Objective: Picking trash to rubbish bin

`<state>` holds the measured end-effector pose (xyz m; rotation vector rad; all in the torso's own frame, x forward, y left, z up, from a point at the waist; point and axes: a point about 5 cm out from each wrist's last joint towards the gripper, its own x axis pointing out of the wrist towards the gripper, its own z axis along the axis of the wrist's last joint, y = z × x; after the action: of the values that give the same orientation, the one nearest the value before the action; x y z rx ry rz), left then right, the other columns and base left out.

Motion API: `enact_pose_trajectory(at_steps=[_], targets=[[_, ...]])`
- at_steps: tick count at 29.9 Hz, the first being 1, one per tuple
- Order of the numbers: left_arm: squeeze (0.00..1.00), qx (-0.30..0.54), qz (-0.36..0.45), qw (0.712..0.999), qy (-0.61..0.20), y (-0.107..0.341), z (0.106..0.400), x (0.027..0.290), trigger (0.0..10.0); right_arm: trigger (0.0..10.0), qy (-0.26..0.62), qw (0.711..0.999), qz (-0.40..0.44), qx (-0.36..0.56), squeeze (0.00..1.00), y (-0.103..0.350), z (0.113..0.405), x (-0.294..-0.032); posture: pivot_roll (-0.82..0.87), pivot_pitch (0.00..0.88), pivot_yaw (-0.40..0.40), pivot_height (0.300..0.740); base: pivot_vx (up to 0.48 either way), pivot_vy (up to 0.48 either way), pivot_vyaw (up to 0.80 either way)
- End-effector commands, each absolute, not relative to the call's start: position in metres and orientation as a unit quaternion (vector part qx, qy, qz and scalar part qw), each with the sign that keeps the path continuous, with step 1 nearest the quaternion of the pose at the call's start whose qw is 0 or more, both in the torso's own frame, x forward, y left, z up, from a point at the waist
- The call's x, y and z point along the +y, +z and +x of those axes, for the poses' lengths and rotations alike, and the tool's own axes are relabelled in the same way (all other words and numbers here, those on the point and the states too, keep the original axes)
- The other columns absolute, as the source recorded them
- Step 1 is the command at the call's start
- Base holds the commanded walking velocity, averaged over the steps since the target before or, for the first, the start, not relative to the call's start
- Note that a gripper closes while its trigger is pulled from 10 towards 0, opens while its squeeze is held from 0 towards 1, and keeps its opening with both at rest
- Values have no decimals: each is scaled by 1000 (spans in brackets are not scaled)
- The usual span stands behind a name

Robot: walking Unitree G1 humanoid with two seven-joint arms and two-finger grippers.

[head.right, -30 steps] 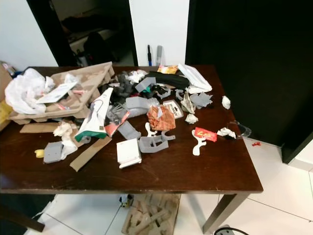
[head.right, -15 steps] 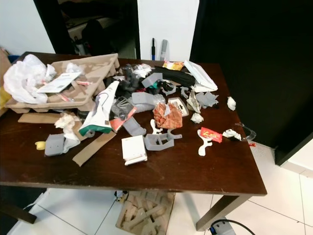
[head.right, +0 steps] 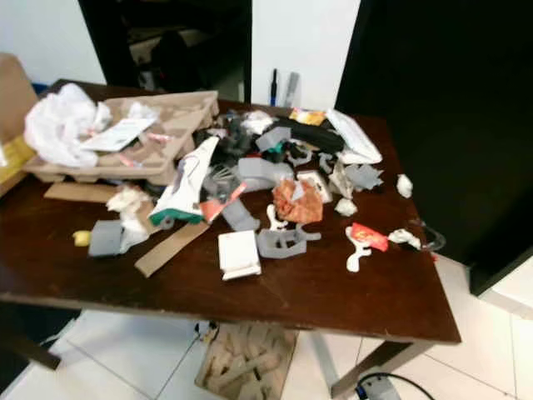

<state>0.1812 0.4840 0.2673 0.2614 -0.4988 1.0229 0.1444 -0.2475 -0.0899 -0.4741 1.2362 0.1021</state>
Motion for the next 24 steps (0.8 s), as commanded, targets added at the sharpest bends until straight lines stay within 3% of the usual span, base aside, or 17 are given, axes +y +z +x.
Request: enact_pose_trajectory(at_steps=[1, 2, 3, 4, 5, 6, 7, 8, 10, 12, 13, 16, 18, 24], targets=[[0, -252, 108, 896, 349, 276, 222, 454, 10000, 10000, 47, 780, -217, 585, 0, -92, 137, -248, 113, 74, -28, 740, 0, 0, 0], [0, -265, 93, 916, 287, 282, 240, 437, 10000, 10000, 47, 781, -216, 585, 0, -92, 137, -247, 113, 74, -28, 740, 0, 0, 0], [0, -265, 93, 916, 287, 282, 240, 437, 10000, 10000, 47, 781, -216, 585, 0, -92, 137, -247, 113, 74, -28, 740, 0, 0, 0], [94, -267, 82, 938, 205, 282, 260, 413, 10000, 10000, 46, 781, -214, 585, 0, -93, 137, -247, 107, 72, -23, 740, 0, 0, 0], [1000, -253, 59, 962, 90, 275, 282, 378, 10000, 10000, 44, 781, -212, 586, 0, -93, 136, -247, 107, 72, -23, 740, 0, 0, 0], [1000, -253, 59, 962, 90, 275, 282, 378, 10000, 10000, 44, 781, -212, 586, 0, -93, 136, -247, 107, 72, -23, 740, 0, 0, 0], [1000, -237, 43, 971, -14, 265, 297, 345, 10000, 10000, 43, 780, -211, 587, 0, -94, 134, -247, 100, 72, -17, 740, 0, 0, 0], [1000, -237, 43, 971, -14, 265, 297, 345, 10000, 10000, 43, 780, -211, 587, 0, -94, 134, -247, 100, 72, -17, 740, 0, 0, 0], [1000, -194, 5, 960, -202, 240, 321, 271, 10000, 10000, 42, 779, -208, 591, 0, -95, 130, -246, 90, 79, -14, 740, 0, 0, 0], [1000, -163, -18, 939, -301, 225, 330, 224, 10000, 10000, 41, 778, -206, 592, 0, -96, 129, -246, 80, 85, -10, 740, 0, 0, 0], [1000, -163, -18, 939, -301, 225, 330, 224, 10000, 10000, 41, 778, -206, 592, 0, -96, 129, -246, 80, 85, -10, 740, 0, 0, 0], [1000, -123, -47, 892, -432, 208, 331, 164, 10000, 10000, 37, 778, -203, 593, 0, -96, 127, -247, 57, 93, -3, 740, 0, 0, 0], [1000, -72, -8, 863, -500, 189, 330, 134, 10000, 10000, 31, 778, -198, 595, 0, -97, 125, -247, 45, 95, 2, 740, 0, 0, 0], [1000, 4, 124, 866, -485, 159, 340, 121, 10000, 10000, 26, 776, -194, 600, 0, -98, 118, -249, 36, 101, 7, 740, 0, 0, 0]])
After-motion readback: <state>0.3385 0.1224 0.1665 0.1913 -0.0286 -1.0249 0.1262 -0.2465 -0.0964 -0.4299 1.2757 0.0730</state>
